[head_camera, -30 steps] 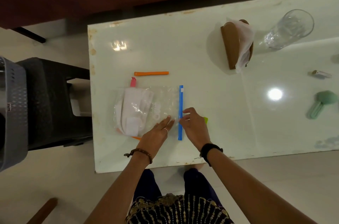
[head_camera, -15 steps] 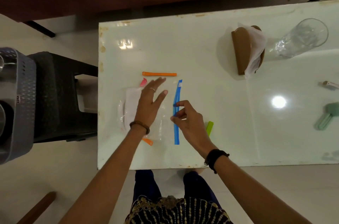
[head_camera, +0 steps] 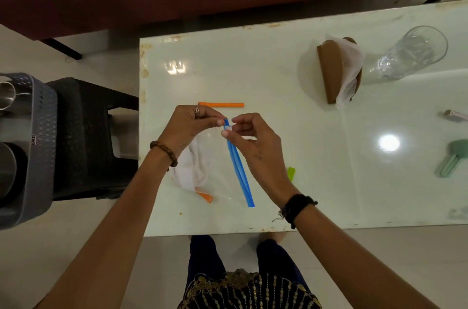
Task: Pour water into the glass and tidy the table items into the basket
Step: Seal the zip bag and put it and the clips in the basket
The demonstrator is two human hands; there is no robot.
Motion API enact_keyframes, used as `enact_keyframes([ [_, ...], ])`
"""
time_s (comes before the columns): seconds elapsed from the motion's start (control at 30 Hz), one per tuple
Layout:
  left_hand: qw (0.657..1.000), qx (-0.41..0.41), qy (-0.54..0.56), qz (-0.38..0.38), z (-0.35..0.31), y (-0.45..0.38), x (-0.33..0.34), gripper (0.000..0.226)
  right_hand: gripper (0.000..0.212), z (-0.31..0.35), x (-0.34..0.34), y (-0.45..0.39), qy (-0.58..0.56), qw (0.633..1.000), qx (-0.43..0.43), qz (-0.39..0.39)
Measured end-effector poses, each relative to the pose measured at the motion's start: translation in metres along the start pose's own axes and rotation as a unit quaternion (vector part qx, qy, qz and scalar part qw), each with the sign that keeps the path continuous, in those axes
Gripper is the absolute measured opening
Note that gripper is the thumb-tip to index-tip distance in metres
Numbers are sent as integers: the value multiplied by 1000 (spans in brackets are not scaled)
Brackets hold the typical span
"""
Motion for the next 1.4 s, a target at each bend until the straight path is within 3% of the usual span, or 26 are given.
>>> enact_keyframes([
  [0.4,998,44,38,-5,-39,-11,13,25,8,24,-25,10,62,991,-79,-89],
  [0.53,994,63,56,-63,-55,-28,-1,27,9,25,-40,28,90,985,-96,-107],
  [0.7,985,46,79,-143,-55,-45,-16,24,9,23,-64,48,130,977,-114,-123],
  [0.87,979,24,104,-176,-48,-42,-13,20,11,28,-80,46,128,976,-118,-133],
  [1.03,954,-38,219,-201,-37,-30,-23,18,10,35,-91,28,84,983,-111,-121],
  [1.17,955,-29,206,-211,-43,-23,-51,16,10,49,-90,11,66,981,-116,-142],
  [1.27,937,-14,210,-280,-35,-11,-86,6,9,69,-67,1,72,978,-150,-128],
  [1.4,887,-21,248,-388,-13,11,-136,4,9,95,-17,-7,79,974,-192,-93],
])
Point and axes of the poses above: each hand's wrist, its own y-axis away from the middle knuckle, its own x-axis out of the palm, z = x × y, the point moved 8 cm from there along -y, towards the middle knuckle, and after that the axes turned 10 degrees about -z, right-handed, at the moved point
